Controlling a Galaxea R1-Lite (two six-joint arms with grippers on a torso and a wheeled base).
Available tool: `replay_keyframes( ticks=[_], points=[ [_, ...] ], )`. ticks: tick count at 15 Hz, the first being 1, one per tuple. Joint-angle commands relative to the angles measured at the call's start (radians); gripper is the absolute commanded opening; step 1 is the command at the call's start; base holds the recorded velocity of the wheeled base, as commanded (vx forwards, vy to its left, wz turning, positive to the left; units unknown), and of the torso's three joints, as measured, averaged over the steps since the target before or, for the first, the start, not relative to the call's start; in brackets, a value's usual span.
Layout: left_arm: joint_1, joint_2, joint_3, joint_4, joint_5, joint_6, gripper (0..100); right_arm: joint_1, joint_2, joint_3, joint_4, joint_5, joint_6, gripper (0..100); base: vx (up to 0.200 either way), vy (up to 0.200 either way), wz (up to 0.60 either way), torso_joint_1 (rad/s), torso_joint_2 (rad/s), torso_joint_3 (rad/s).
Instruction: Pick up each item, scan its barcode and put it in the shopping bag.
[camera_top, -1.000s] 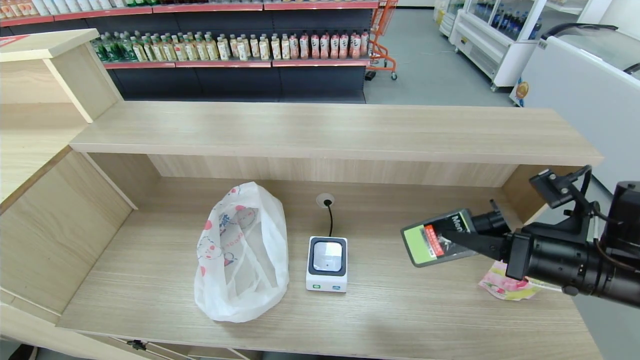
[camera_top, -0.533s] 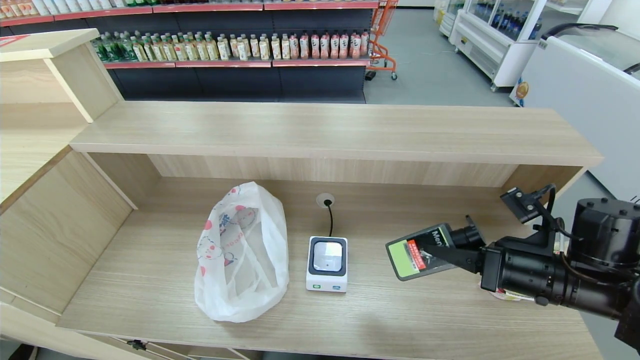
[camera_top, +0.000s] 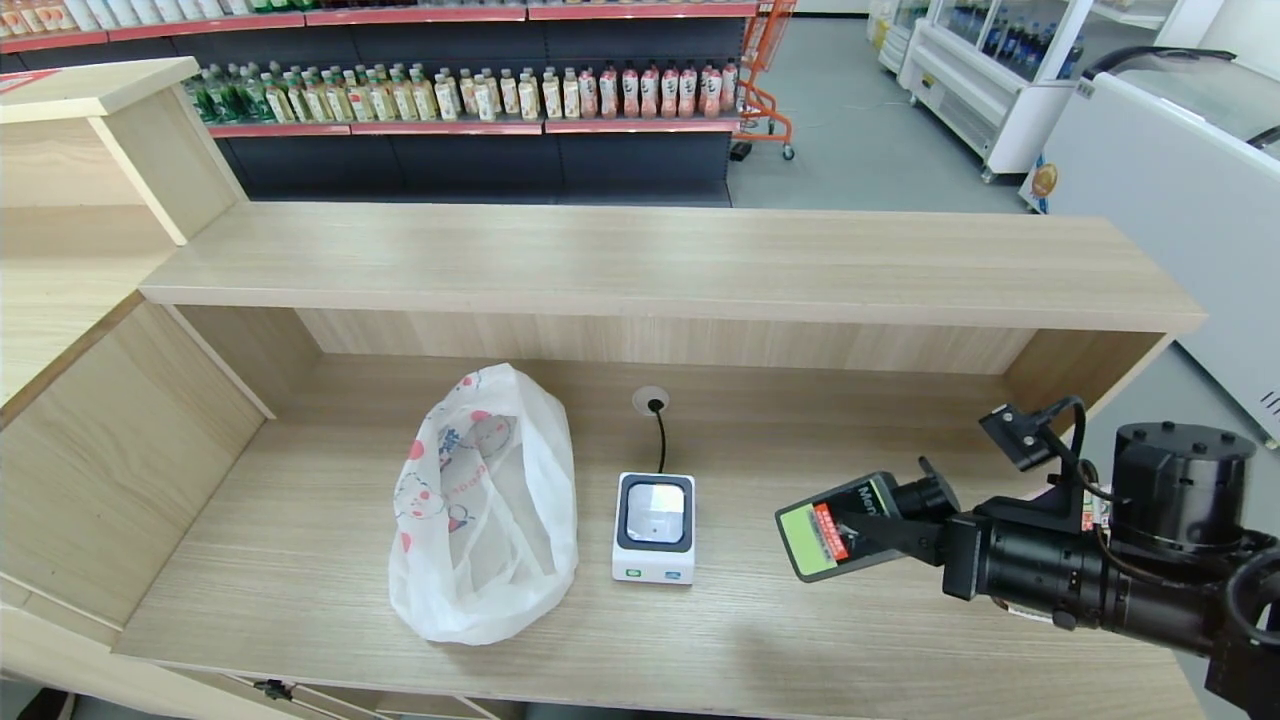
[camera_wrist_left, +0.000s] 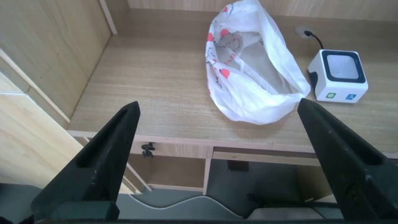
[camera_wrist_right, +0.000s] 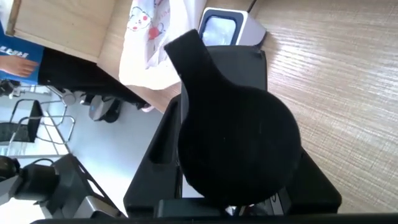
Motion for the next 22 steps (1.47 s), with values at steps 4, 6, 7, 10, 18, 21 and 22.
replay_keyframes(
  ticks=[4,6,7,10,18,21,22],
  points=[
    [0.0,0.0,0.0,0.0,0.0,0.0,100,0.008,-0.005,-0.012,0.0,0.002,-0.013,0,0.0,0.0,0.0,0.0,0.0,0.0],
    [0.0,0.0,0.0,0.0,0.0,0.001,100,0.016,-0.007,-0.014,0.0,0.0,-0.023,0,0.0,0.0,0.0,0.0,0.0,0.0],
    [0.0,0.0,0.0,0.0,0.0,0.0,100,0.016,-0.007,-0.015,0.0,0.0,-0.031,0,0.0,0.2,0.0,0.002,0.0,0.007],
    [0.0,0.0,0.0,0.0,0.0,0.0,100,0.017,-0.016,-0.021,0.0,0.0,-0.04,0,0.0,0.2,0.0,-0.007,-0.01,0.007],
    [0.0,0.0,0.0,0.0,0.0,0.001,100,0.02,0.061,-0.027,-0.002,-0.061,-0.148,0,0.0,0.175,0.0,0.005,0.0,0.001],
    [0.0,0.0,0.0,0.0,0.0,0.001,100,0.022,0.13,-0.095,0.0,-0.069,-0.166,0,0.0,0.0,0.0,0.0,0.0,0.0],
    [0.0,0.0,0.0,0.0,0.0,0.001,100,0.023,0.153,-0.113,-0.002,-0.069,-0.166,0,0.0,0.0,0.0,0.0,0.0,0.0]
  ],
)
